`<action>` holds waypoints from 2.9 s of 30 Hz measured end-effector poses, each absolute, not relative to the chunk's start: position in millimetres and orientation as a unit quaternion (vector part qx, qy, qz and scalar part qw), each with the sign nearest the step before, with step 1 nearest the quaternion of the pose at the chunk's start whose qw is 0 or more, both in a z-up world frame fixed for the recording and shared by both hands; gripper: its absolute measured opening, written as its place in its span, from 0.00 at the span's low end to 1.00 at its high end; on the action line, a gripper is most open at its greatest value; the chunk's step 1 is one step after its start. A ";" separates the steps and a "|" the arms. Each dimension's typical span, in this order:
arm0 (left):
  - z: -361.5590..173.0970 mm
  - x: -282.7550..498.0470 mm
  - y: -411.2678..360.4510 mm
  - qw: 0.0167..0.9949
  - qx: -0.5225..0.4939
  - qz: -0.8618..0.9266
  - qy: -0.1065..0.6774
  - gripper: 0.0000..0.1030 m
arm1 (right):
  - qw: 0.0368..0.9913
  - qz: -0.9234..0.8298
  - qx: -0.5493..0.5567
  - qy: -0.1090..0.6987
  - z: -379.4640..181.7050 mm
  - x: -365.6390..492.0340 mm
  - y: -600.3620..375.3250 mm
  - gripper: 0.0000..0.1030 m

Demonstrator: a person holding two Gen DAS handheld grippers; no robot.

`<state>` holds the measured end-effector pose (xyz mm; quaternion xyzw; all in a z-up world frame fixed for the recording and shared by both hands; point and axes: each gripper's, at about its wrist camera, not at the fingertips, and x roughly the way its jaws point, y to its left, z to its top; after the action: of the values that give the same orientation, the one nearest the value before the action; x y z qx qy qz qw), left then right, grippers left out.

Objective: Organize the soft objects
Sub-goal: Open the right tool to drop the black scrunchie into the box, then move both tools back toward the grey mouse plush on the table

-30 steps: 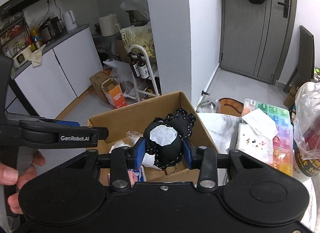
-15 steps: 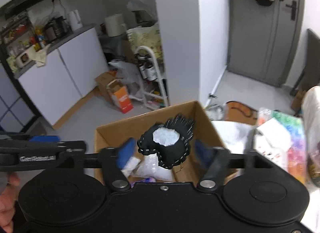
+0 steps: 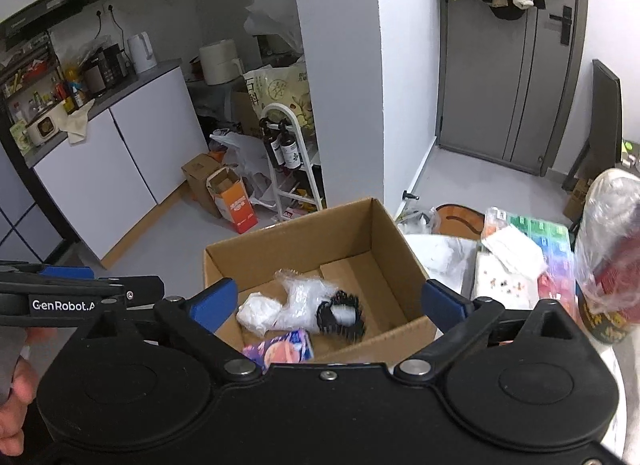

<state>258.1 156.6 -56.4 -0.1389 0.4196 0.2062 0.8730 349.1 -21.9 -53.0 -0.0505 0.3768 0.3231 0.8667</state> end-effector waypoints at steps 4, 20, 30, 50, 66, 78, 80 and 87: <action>-48.1 248.6 150.7 0.876 -0.135 0.202 0.417 0.93 | 0.867 0.315 -0.037 0.384 -45.8 342.6 -33.9 1.00; -23.5 215.5 112.8 0.906 -0.107 0.161 0.378 1.00 | 0.888 0.262 -0.019 0.377 -25.8 302.6 -91.2 1.00; -7.7 189.3 90.6 0.917 -0.117 0.120 0.363 1.00 | 0.898 0.244 0.021 0.364 -13.4 269.1 -135.9 1.00; -2.2 147.8 59.3 0.923 -0.079 0.084 0.367 1.00 | 0.904 0.202 0.074 0.369 -15.8 215.0 -190.3 1.00; -14.9 149.7 42.9 0.921 -0.064 0.067 0.379 1.00 | 0.900 0.188 0.119 0.374 -33.0 200.7 -221.0 1.00; -39.8 157.4 41.9 0.906 -0.062 0.080 0.411 1.00 | 0.893 0.185 0.124 0.392 -61.0 207.4 -225.5 1.00; -41.9 158.0 45.9 0.905 -0.065 0.088 0.411 1.00 | 0.890 0.187 0.126 0.396 -64.6 209.7 -224.5 1.00; -46.3 163.7 56.1 0.905 -0.074 0.098 0.408 1.00 | 0.885 0.192 0.126 0.406 -72.9 216.1 -219.4 1.00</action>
<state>163.7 56.1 -46.3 -0.0741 0.4084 0.0976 0.9046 216.1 -219.4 -72.9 0.1262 0.4057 0.1920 0.8846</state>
